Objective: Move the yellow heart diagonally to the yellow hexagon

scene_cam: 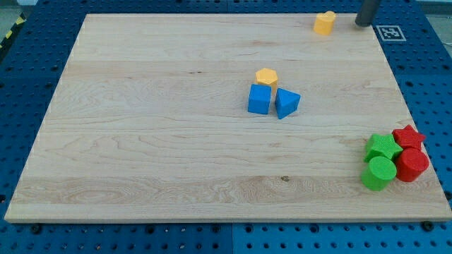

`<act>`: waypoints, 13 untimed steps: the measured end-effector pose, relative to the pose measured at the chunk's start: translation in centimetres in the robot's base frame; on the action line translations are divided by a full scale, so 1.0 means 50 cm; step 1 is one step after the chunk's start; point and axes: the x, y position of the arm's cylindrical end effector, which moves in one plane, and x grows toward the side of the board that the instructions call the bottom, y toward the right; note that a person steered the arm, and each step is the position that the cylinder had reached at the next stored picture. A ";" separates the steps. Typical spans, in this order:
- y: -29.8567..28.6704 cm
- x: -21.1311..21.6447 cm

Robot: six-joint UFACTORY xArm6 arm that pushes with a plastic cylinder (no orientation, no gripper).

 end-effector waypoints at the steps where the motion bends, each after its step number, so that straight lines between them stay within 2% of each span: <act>1: -0.108 -0.026; 2: -0.235 0.036; 3: -0.273 0.179; 4: -0.276 0.142; 5: -0.277 0.017; 6: -0.247 -0.027; 7: -0.135 -0.014; 8: -0.127 0.057; 10: -0.252 0.232; 12: -0.259 0.150; 13: -0.260 0.216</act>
